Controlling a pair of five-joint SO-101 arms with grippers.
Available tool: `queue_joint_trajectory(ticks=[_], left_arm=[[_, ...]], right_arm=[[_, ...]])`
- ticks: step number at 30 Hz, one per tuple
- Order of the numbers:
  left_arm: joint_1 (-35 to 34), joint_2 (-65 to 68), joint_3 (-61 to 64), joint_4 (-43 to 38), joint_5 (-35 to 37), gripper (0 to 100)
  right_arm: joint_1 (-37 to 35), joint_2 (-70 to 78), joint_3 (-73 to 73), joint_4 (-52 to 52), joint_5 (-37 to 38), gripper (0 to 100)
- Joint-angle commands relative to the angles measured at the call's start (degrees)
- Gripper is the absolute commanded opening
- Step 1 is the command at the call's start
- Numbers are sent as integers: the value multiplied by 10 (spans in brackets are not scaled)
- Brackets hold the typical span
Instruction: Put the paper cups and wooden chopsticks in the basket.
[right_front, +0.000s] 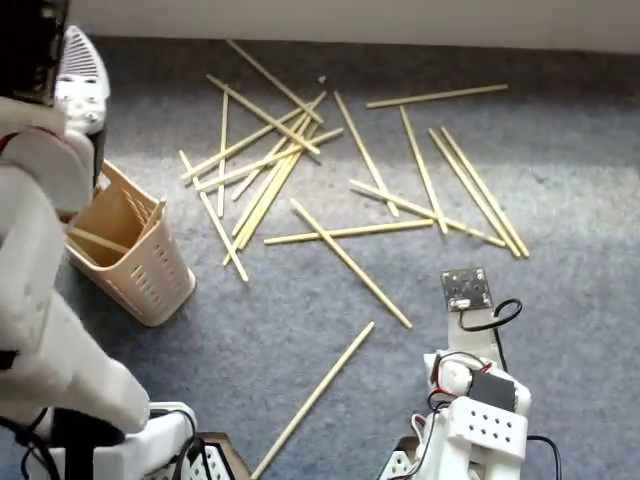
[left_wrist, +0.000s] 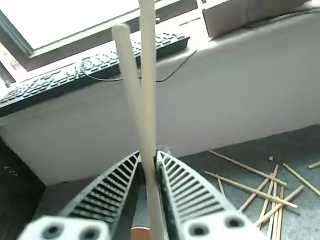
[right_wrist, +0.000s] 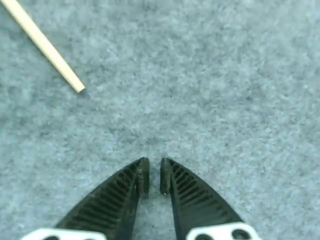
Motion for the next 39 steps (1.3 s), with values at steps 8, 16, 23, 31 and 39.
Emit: queue_joint_trajectory(ticks=[8, 16, 23, 31, 39], left_arm=[[-21, -167, 25, 64, 14, 4], [-20, -289, 337, -13, 14, 4], [-22, -385, 727, -320, 14, 4], [-64, -422, 774, -394, 14, 4], [-63, -422, 887, -473, 17, 4]], right_arm=[[-9, 7, 0, -15, 4, 59], [-9, 7, 0, -15, 5, 59], [-9, 7, 0, -15, 7, 59], [-10, 7, 0, -15, 8, 59], [-10, 7, 1, -15, 8, 59]])
